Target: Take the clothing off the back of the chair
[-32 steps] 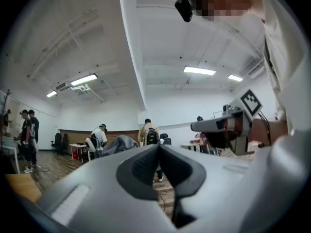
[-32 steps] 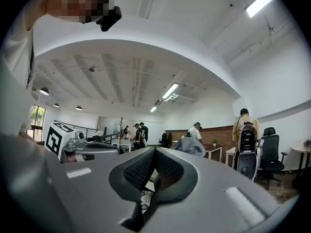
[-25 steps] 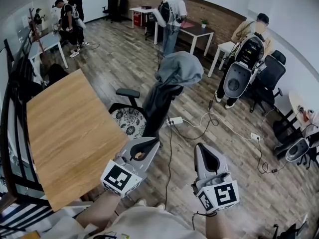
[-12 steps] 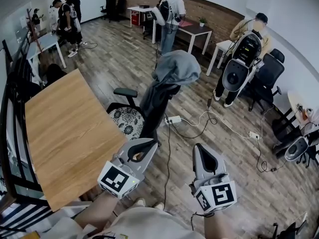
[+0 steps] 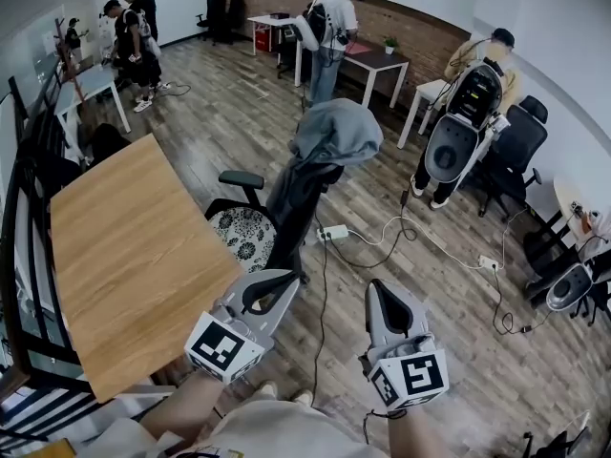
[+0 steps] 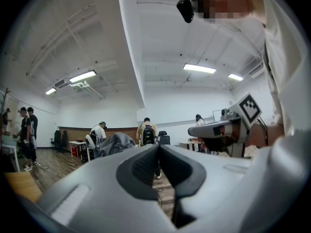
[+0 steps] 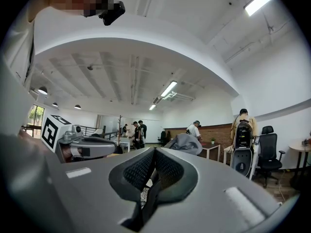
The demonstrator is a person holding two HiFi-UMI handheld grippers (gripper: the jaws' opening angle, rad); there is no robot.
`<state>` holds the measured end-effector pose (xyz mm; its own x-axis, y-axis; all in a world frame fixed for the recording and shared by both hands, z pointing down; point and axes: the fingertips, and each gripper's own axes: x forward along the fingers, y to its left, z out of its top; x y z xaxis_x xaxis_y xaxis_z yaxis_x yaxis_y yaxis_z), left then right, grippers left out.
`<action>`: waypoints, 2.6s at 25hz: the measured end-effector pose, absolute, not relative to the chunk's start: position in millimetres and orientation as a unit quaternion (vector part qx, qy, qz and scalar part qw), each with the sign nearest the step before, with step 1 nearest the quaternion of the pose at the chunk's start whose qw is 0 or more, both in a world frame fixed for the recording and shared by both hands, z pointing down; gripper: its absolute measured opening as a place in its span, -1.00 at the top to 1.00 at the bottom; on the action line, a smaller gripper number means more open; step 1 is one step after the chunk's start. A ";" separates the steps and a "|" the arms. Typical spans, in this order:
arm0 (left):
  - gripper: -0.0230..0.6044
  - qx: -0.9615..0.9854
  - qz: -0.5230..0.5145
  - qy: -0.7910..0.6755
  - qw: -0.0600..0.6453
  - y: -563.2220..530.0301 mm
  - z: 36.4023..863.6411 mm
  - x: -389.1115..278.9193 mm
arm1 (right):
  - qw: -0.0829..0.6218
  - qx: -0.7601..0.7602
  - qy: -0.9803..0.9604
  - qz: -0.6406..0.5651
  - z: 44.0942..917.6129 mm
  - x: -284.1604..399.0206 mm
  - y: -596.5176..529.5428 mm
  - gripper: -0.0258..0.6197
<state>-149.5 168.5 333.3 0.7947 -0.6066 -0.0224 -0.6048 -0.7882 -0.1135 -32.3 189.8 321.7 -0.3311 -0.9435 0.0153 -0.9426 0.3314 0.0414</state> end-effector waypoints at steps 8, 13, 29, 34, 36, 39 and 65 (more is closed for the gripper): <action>0.92 -0.940 -0.007 0.334 0.072 176.9 329.5 -138.9 | 0.013 0.573 -0.820 -0.010 326.8 -15.0 195.2 0.92; 0.92 -0.934 -0.007 0.349 0.074 190.8 327.8 -134.4 | 0.016 0.563 -0.826 0.002 334.8 -6.0 208.3 0.92; 0.92 -0.928 -0.009 0.366 0.076 174.5 336.2 -136.8 | -0.006 0.548 -0.837 -0.006 331.2 0.4 192.9 0.92; 0.92 -0.927 -0.004 0.366 0.077 143.6 337.6 -133.0 | -0.002 0.547 -0.837 -0.003 334.8 5.4 162.4 0.92; 0.92 -0.928 -0.005 0.366 0.076 127.7 339.7 -132.7 | -0.001 0.547 -0.837 -0.002 336.2 5.6 146.9 0.92; 0.92 -0.927 -0.004 0.367 0.072 100.7 342.1 -134.2 | 0.005 0.548 -0.836 -0.002 339.0 4.4 119.1 0.92; 0.92 -0.950 0.009 0.307 0.050 -179.5 332.1 -161.9 | 0.017 0.579 -0.815 -0.012 318.7 -45.3 -167.3 0.92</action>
